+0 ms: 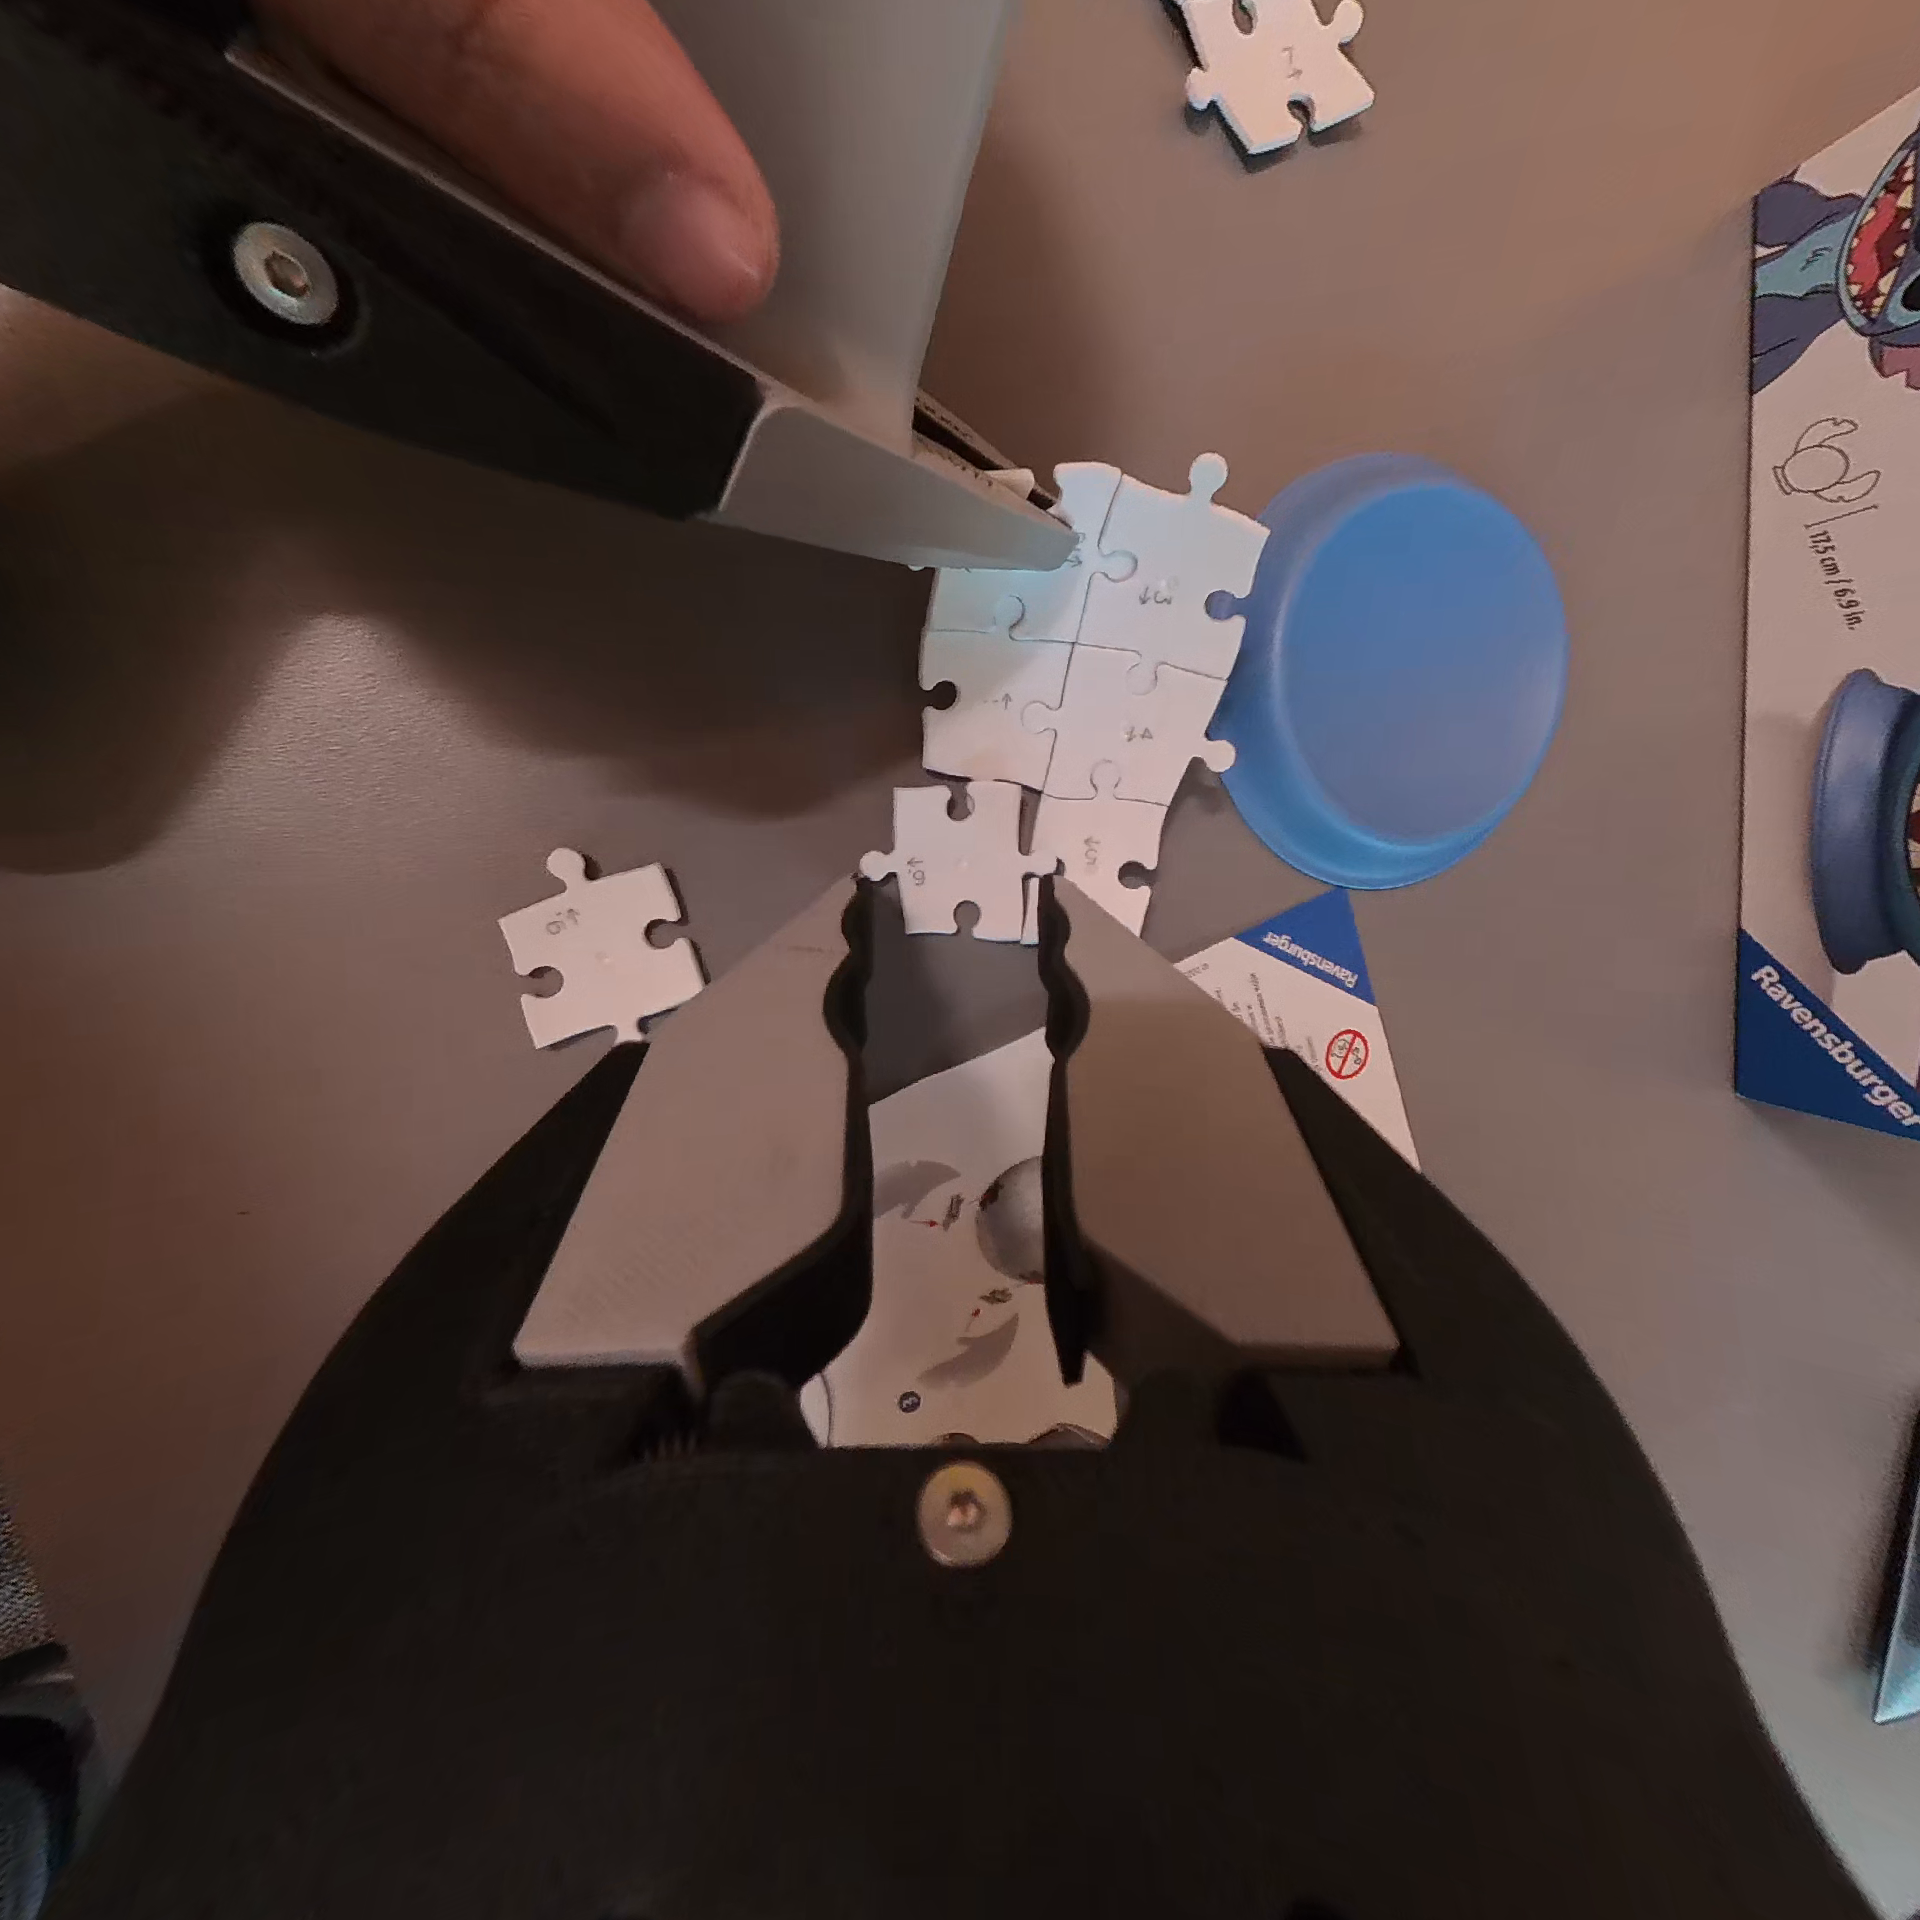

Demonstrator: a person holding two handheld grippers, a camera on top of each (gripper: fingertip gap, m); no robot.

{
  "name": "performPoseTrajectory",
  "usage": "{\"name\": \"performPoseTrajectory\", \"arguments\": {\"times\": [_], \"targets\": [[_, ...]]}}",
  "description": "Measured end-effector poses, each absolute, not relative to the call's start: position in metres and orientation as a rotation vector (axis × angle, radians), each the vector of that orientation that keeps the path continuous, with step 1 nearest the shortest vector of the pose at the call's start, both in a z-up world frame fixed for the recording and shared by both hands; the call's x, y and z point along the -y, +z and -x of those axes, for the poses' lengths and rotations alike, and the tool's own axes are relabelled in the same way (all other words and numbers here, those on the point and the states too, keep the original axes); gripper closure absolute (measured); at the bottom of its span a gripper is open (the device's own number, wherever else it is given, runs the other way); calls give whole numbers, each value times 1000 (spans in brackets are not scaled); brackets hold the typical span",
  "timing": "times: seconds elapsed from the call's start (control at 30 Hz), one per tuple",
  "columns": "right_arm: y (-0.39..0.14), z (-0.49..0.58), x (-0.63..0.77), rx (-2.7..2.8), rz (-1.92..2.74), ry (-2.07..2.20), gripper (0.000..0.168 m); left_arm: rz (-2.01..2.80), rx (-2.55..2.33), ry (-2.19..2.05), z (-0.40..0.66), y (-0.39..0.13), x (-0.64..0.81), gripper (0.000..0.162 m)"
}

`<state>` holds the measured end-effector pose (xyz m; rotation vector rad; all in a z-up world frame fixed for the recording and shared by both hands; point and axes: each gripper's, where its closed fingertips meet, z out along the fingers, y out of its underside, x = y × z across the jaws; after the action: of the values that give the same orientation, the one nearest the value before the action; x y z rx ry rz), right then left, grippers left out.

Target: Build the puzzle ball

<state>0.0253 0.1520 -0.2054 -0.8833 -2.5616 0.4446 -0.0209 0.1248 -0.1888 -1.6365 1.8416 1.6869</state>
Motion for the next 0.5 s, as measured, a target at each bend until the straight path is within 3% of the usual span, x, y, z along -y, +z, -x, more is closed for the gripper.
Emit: {"name": "performPoseTrajectory", "arguments": {"times": [0.03,0.17,0.5], "targets": [[-205,-26,-151,2562,881,447,140,1637,-1843,1685,20,-189,-125,162],[-206,-26,-148,2554,866,438,145,1637,-1849,1674,18,-190,-124,162],[-206,-31,-148,2602,842,428,140,1630,-1857,1668,16,-191,-125,162]]}}
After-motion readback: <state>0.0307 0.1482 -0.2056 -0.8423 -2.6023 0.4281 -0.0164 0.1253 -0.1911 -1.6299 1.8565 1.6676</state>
